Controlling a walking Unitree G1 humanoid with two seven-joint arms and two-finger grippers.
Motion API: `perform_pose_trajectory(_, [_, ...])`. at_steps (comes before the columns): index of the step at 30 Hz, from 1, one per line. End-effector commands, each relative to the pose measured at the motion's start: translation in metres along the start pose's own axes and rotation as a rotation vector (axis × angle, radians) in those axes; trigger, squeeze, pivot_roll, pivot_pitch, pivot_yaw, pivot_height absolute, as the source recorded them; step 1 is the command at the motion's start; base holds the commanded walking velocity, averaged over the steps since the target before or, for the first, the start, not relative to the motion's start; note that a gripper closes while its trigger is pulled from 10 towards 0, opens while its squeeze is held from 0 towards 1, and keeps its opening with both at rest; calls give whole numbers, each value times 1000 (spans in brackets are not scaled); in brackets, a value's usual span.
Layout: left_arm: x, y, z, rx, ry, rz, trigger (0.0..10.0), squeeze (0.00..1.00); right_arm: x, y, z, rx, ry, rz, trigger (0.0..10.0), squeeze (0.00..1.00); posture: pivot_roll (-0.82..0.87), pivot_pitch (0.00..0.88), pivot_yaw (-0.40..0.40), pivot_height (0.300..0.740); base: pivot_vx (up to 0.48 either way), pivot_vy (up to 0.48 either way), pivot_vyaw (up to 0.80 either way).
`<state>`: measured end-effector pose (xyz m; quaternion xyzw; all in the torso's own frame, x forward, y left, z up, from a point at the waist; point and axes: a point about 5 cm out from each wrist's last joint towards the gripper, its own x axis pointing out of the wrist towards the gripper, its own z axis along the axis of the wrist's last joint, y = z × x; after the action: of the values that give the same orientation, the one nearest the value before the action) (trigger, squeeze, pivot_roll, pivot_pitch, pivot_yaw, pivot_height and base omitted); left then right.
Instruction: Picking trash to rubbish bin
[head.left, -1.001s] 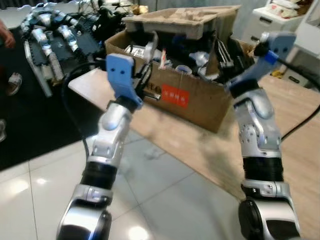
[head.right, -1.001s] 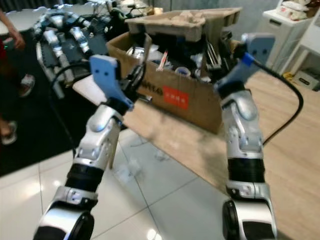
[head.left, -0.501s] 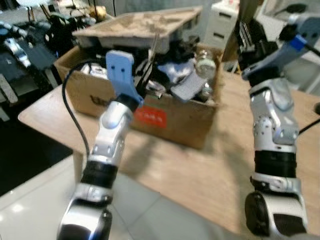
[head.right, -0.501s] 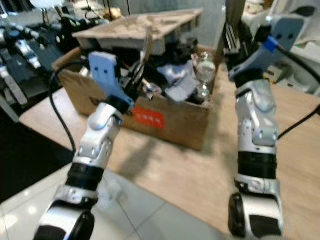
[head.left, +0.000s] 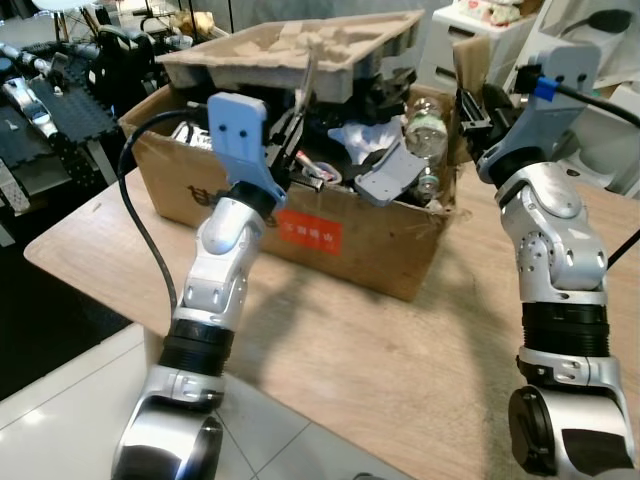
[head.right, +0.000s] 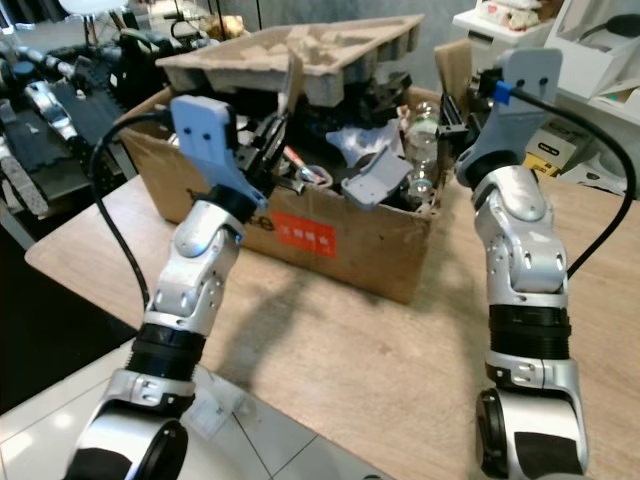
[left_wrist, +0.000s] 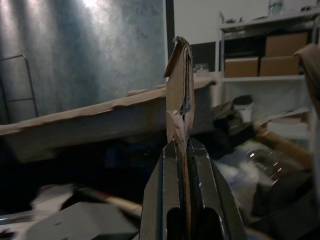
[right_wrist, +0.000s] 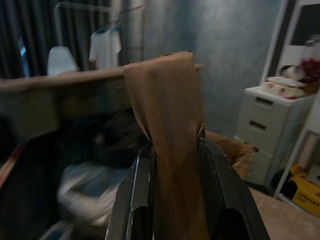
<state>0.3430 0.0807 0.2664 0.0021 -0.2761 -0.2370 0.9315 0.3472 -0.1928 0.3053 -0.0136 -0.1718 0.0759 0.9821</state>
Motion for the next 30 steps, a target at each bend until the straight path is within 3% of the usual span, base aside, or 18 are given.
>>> perform_pose_trajectory(1, [-3, 1, -6, 42, 43, -14, 10000, 0, -4, 6, -13, 16, 82, 59, 10000, 0, -78, 75, -4, 740, 0, 0, 0])
perform_pose_trajectory(4, [-3, 0, -6, 51, 46, -15, 10000, 0, -9, 14, -20, 17, 136, 135, 10000, 0, -83, 77, -4, 740, 0, 0, 0])
perform_pose_trajectory(5, [-3, 0, -7, 53, 48, -18, 10000, 0, -11, 15, -24, 16, 160, 149, 10000, 659, -83, 77, -4, 740, 0, 0, 0])
perform_pose_trajectory(6, [-3, 0, -7, 53, 48, -18, 10000, 0, -11, 15, -24, 16, 160, 149, 10000, 659, -83, 77, -4, 740, 0, 0, 0])
perform_pose_trajectory(7, [-3, -1, -7, 54, 51, -22, 10000, 0, -13, 16, -26, 21, 181, 162, 10000, 1000, -83, 77, -4, 740, 0, 0, 0])
perform_pose_trajectory(14, [-3, -6, -9, 64, 60, -50, 10000, 0, -17, 18, -29, 28, 221, 180, 10000, 1000, -87, 75, -4, 740, 0, 0, 0])
perform_pose_trajectory(19, [-2, -11, -10, 63, 61, -73, 10000, 0, -16, 15, -23, 25, 175, 164, 10000, 1000, -90, 71, -6, 740, 0, 0, 0])
perform_pose_trajectory(20, [-2, -13, -10, 62, 61, -81, 10000, 0, -14, 17, -7, 87, 69, 175, 10000, 35, -91, 69, -6, 740, 0, 0, 0])
perform_pose_trajectory(22, [-2, -18, -11, 76, 66, -112, 10000, 0, -16, 20, 28, 289, -162, 221, 10000, 0, -93, 69, -3, 740, 0, 0, 0])
perform_pose_trajectory(23, [-2, -18, -11, 76, 66, -112, 10000, 0, -16, 20, 28, 289, -162, 221, 10000, 0, -93, 69, -3, 740, 0, 0, 0])
perform_pose_trajectory(24, [-2, -19, -12, 88, 69, -127, 10000, 0, -19, 20, 38, 364, -236, 245, 10000, 0, -93, 70, -1, 740, 0, 0, 0])
perform_pose_trajectory(30, [-3, -23, -13, 140, 79, -165, 10000, 0, -27, 23, 49, 456, -312, 328, 10000, 0, -95, 73, 4, 740, 0, 0, 0])
